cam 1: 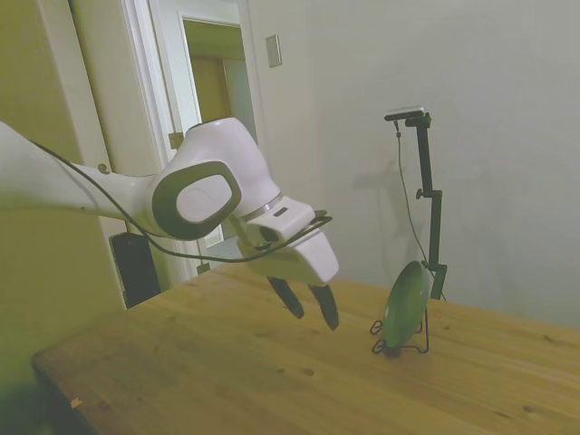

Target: Unload the plate

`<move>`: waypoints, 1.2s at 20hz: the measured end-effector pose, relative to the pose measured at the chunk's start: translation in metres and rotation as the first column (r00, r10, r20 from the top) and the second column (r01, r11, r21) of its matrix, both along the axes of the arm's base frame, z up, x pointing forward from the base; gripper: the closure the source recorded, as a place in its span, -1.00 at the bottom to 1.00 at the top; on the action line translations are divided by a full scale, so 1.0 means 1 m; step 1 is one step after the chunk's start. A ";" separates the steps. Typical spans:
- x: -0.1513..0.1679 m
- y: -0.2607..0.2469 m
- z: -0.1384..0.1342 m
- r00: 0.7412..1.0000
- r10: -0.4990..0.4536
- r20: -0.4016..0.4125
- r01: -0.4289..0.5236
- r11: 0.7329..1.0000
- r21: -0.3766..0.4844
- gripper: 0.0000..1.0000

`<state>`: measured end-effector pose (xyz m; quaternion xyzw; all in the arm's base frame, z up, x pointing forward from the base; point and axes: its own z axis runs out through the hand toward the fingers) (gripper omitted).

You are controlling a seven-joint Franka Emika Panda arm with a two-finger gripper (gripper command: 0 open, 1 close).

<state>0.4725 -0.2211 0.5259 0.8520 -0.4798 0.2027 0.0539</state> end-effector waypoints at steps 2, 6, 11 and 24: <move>0.009 -0.013 0.003 1.000 -0.009 0.021 0.009 0.999 -0.035 -1.00; 0.025 -0.041 0.009 0.996 -0.040 0.075 0.046 0.995 -0.090 -1.00; 0.054 -0.062 -0.001 0.994 -0.054 0.093 0.064 0.992 -0.106 -1.00; 0.072 -0.055 0.005 0.983 -0.041 0.177 0.063 0.991 -0.117 -1.00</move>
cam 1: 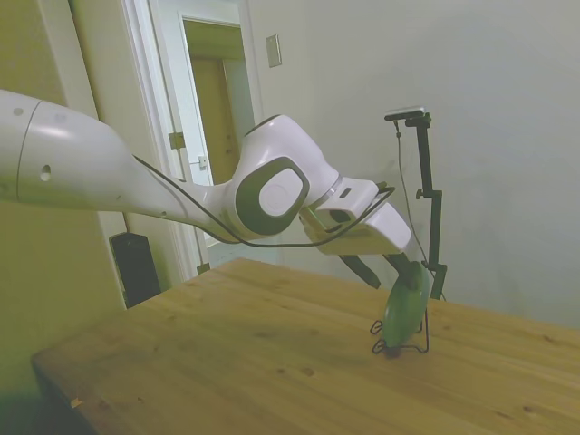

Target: Unload the plate

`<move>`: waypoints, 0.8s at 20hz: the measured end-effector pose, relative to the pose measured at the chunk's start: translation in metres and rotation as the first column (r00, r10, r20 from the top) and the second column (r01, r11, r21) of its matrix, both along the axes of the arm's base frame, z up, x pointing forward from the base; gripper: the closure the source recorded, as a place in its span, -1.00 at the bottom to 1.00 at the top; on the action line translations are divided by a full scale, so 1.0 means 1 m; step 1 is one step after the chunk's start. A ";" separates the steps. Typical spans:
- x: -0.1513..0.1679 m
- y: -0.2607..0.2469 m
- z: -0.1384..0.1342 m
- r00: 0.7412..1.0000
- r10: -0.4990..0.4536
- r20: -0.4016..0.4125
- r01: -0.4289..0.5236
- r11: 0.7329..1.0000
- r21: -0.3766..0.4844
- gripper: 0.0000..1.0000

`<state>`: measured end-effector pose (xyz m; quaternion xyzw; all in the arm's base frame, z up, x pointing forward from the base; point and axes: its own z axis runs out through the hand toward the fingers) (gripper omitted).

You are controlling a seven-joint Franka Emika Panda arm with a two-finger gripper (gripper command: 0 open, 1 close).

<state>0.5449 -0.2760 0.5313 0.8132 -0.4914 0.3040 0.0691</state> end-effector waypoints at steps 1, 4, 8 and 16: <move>0.001 -0.003 -0.002 1.000 -0.003 0.008 0.003 1.000 -0.004 -1.00; 0.014 -0.010 -0.015 1.000 -0.009 0.021 0.009 1.000 0.001 -1.00; 0.037 -0.015 -0.025 0.999 -0.016 0.033 0.016 1.000 0.013 -1.00; 0.075 -0.013 -0.036 0.999 -0.011 0.048 0.010 1.000 0.018 -1.00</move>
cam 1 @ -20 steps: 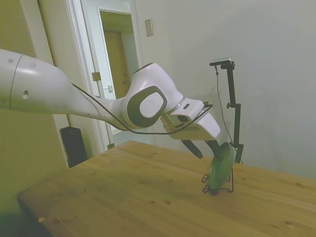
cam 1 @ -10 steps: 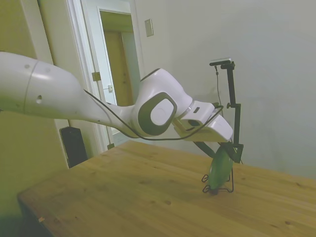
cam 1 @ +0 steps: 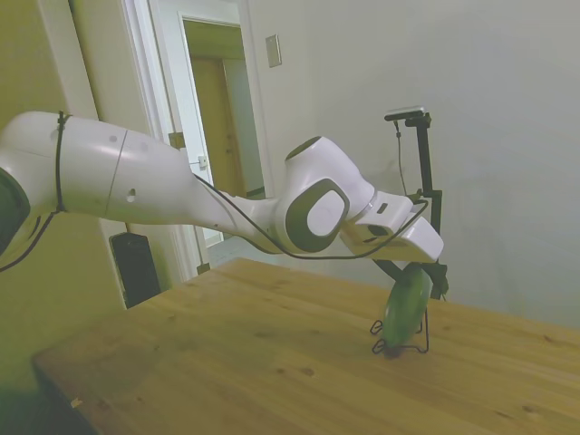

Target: Unload the plate

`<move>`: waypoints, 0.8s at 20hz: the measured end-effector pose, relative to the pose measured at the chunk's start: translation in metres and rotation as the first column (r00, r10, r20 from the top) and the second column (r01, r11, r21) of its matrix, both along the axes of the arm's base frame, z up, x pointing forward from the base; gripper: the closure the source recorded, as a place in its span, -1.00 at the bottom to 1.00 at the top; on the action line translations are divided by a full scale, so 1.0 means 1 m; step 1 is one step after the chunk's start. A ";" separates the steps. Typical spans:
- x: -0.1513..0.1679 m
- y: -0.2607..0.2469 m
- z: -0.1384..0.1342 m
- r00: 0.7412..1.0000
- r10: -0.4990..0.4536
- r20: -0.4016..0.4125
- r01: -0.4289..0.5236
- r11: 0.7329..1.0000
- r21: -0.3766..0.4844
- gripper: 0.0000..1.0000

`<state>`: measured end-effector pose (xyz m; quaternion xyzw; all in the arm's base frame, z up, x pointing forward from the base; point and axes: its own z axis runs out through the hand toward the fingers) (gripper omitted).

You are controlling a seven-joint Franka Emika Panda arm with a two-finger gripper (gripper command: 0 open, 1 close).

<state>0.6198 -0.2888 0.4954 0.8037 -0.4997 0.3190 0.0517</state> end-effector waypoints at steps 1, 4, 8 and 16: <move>0.004 0.003 -0.001 1.000 0.005 -0.001 -0.005 1.000 -0.001 -1.00; 0.012 0.009 -0.005 1.000 0.015 -0.001 -0.015 1.000 -0.001 -1.00; 0.016 0.010 -0.012 1.000 0.017 -0.011 -0.017 1.000 -0.002 -1.00; 0.015 0.000 -0.026 1.000 0.007 -0.026 -0.008 1.000 -0.013 1.00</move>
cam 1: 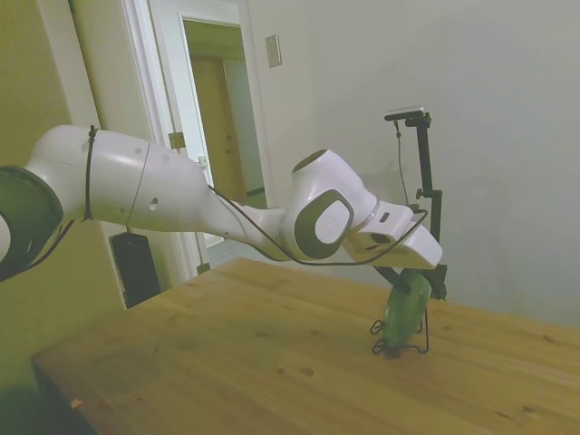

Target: Unload the plate

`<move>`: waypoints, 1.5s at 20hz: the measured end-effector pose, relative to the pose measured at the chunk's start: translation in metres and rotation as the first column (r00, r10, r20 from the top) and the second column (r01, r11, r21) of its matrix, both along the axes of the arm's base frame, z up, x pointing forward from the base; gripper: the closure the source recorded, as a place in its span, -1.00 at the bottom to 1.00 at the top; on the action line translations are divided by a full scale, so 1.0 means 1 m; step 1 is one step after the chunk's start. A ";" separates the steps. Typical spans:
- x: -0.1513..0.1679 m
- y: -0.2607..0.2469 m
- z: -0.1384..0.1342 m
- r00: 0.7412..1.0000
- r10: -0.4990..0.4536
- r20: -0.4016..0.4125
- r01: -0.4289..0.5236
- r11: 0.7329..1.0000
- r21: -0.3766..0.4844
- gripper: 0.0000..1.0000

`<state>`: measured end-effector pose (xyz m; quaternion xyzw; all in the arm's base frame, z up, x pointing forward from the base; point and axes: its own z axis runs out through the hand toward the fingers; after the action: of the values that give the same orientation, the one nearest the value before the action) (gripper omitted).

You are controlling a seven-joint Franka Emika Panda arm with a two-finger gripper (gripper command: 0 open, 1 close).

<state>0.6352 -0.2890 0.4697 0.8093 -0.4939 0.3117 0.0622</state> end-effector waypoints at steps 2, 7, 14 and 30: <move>0.001 -0.002 -0.003 1.000 -0.001 -0.001 0.001 1.000 -0.003 1.00; 0.005 -0.004 -0.005 1.000 0.000 -0.002 0.000 1.000 -0.009 1.00; 0.007 -0.002 -0.006 1.000 0.007 -0.005 -0.007 1.000 -0.011 1.00; 0.009 0.002 -0.005 1.000 0.023 -0.002 -0.023 0.999 -0.024 1.00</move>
<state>0.6437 -0.2875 0.4649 0.8145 -0.4805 0.3178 0.0687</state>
